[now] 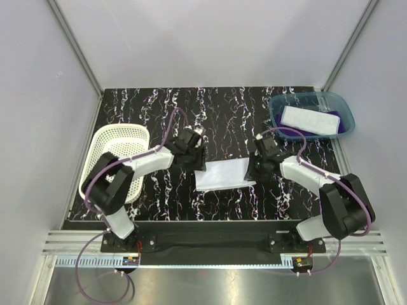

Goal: Fold and stack the towels
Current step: Neatly place the folded towel into the bin

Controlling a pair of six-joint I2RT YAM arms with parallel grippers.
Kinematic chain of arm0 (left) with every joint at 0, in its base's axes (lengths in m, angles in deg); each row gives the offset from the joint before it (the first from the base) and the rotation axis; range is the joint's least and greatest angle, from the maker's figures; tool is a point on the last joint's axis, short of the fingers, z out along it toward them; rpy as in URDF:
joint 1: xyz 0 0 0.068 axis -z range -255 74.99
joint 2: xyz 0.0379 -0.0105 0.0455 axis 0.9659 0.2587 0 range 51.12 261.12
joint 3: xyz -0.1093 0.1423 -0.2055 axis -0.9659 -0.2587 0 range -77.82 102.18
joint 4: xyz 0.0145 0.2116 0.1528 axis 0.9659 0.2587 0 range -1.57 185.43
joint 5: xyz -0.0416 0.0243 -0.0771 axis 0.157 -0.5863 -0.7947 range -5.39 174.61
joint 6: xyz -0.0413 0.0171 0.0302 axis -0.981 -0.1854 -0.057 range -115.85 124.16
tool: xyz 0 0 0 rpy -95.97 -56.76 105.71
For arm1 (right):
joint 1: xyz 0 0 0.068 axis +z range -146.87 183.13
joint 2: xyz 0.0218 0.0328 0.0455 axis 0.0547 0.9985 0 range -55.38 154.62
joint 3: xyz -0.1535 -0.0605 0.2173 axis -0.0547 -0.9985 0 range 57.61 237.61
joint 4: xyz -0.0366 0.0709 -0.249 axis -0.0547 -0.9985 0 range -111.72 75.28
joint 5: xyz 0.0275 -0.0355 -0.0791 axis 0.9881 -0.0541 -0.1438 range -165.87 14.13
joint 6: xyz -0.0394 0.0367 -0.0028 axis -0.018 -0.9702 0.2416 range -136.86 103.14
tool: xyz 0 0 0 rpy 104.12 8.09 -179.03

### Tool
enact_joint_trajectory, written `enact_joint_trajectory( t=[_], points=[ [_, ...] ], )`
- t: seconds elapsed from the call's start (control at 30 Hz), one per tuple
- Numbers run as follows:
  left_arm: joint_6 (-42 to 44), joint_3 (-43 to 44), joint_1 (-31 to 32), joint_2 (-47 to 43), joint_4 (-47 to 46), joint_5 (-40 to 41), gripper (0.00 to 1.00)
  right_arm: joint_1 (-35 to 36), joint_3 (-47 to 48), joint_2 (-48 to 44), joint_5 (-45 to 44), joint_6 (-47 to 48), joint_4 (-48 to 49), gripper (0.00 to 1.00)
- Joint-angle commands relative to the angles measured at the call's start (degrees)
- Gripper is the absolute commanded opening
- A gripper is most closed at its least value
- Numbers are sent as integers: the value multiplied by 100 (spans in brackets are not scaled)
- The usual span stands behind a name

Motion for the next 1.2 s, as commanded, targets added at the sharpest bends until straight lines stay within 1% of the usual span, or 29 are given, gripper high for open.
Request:
enact_joint_trajectory(
  t=[0.0,0.1,0.13,0.2,0.23,0.3,0.33,0.37,0.5,0.57,0.6,0.63,0.67,0.77,0.8,0.87,0.93,1.07,1.17],
  points=[
    [34,173,-265,359,-152,165,40,-19,-168,147,-414,-444,120,25],
    [-10,138,-521,447,-161,34,40,-19,-29,446,-485,-497,68,27],
    [7,164,-574,447,-109,-10,40,-10,15,438,-450,-480,50,29],
    [95,261,-636,255,-47,-133,40,-19,156,315,-414,-384,-54,32],
    [182,305,-636,158,110,-125,41,-19,200,88,-414,-348,-116,33],
    [271,550,-636,-132,304,-229,43,-19,384,-133,-414,-234,-291,40],
    [297,638,-636,-211,427,-300,43,-19,481,-247,-353,-129,-353,42],
    [341,743,-645,-299,654,-361,44,-19,586,-248,-335,98,-502,47],
    [420,963,-636,-1027,1007,-678,47,-133,991,-12,-353,688,-662,58],
    [613,982,-636,-1327,1253,-713,50,-378,1044,103,-55,986,-601,59],
    [675,956,-636,-1467,1306,-731,51,-501,1096,269,120,1110,-583,60],
    [806,868,-645,-1817,1385,-696,52,-589,1123,349,418,1276,-565,60],
    [868,807,-636,-1986,1412,-652,52,-755,1167,437,490,1330,-617,60],
    [1097,438,-636,-2706,1395,-424,53,-888,1273,727,649,1594,-557,60],
    [1149,332,-636,-2873,1360,-206,53,-889,1342,919,736,1690,-548,60],
    [1229,7,-636,-3294,1255,-64,54,-898,1431,1140,1044,1875,-565,58],
    [1272,-186,-645,-3498,1219,-2,54,-898,1457,1395,1228,1841,-504,54],
    [1378,-266,-645,-3806,1254,183,55,-898,1125,1562,1221,1595,-179,54],
    [1396,-222,-645,-3859,1272,236,55,-898,1114,1746,1072,1498,-247,52]
  ],
)
